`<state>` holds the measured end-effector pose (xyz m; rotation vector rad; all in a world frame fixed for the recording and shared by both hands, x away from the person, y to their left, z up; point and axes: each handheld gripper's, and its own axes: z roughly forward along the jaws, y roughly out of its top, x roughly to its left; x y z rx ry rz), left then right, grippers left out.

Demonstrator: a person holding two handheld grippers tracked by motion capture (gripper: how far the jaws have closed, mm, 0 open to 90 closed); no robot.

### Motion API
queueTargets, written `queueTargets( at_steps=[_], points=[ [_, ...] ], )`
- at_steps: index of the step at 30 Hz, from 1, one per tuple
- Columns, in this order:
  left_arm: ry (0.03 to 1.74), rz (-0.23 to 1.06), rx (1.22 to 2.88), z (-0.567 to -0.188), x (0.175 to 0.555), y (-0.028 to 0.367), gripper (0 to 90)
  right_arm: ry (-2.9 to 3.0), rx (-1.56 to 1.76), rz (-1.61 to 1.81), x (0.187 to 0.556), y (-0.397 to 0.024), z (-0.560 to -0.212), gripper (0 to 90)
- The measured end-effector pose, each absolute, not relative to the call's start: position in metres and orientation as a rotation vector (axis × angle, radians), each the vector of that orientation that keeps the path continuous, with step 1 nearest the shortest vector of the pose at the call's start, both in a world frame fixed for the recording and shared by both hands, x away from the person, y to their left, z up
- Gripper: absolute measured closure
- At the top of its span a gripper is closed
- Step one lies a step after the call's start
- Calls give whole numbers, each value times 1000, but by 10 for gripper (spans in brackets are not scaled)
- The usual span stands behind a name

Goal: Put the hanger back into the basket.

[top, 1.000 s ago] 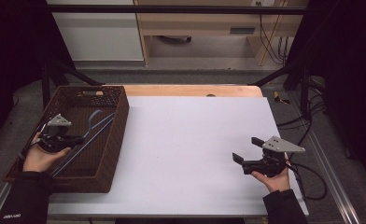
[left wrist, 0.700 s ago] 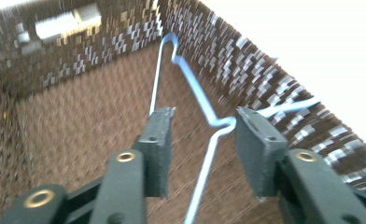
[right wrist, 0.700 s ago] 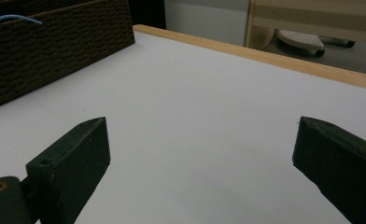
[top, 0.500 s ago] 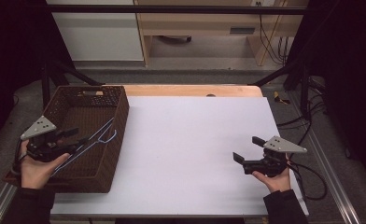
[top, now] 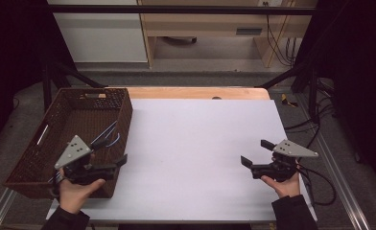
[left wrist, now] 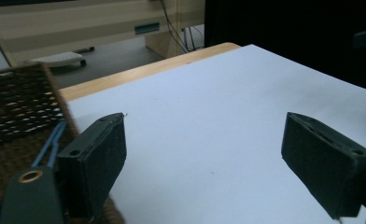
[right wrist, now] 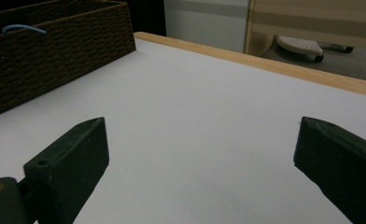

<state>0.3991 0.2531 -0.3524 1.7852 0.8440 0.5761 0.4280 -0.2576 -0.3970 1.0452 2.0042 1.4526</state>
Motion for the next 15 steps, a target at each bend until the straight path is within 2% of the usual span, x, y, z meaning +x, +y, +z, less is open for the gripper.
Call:
queueTargets(
  at_steps=[5,15],
  points=[
    [830,545,1804,-367,398,234,101,2003,1049,1455,428,-259,-398,35],
    [817,511,1837,-381,402,228,93,2000,1066,1453,427,-261,-400,32]
  ],
)
